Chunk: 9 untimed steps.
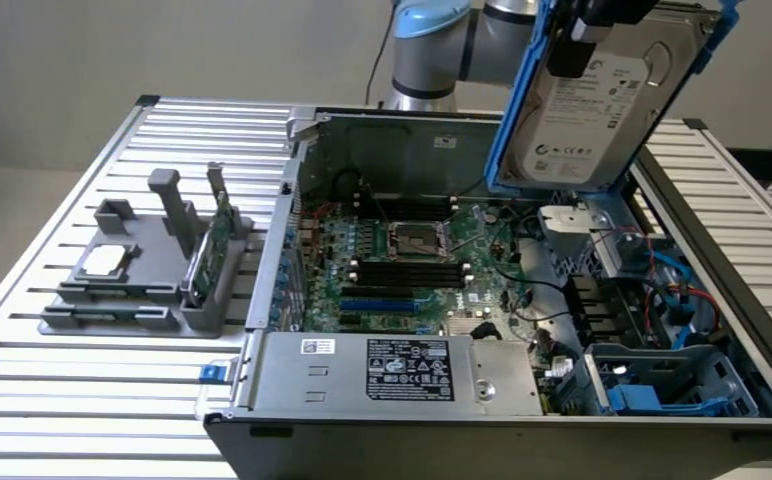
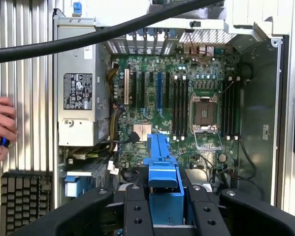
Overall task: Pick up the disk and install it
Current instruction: 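Pick up the disk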
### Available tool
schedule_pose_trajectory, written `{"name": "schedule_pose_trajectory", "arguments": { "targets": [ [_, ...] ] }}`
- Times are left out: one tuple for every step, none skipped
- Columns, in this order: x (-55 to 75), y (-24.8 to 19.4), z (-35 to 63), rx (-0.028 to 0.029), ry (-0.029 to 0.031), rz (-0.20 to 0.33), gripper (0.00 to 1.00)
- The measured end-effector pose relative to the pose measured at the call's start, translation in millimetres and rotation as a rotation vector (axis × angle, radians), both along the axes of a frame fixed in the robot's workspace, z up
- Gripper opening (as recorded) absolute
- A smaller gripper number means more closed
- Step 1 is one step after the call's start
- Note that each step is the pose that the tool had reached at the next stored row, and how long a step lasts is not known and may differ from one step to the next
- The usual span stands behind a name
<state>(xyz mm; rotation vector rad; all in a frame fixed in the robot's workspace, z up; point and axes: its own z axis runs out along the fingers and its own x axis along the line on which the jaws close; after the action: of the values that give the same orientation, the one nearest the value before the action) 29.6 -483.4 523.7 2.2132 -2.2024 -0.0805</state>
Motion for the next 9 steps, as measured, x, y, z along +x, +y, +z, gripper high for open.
{"name": "schedule_pose_trajectory", "arguments": {
  "targets": [
    [0.9,-3.5,0.0,0.0001,0.0,0.0,0.33],
    [1.8,-6.9,0.0,0.0001,0.0,0.0,0.33],
    [2.8,-10.4,0.0,0.0002,0.0,0.0,0.33],
    [4.0,-13.9,0.0,0.0,0.0001,0.0,0.33],
    [5.3,-17.3,0.0,0.0001,0.0,0.0,0.33],
    [6.8,-20.7,0.0,0.0,0.0,0.0,0.33],
    [8.3,-24.0,0.0,0.0,0.0,0.0,0.33],
    [9.8,-27.2,0.0,0.0001,0.0,0.0,0.33],
    [11.5,-30.8,0.0,0.0001,-0.0001,0.0,0.33]
  ]
}}
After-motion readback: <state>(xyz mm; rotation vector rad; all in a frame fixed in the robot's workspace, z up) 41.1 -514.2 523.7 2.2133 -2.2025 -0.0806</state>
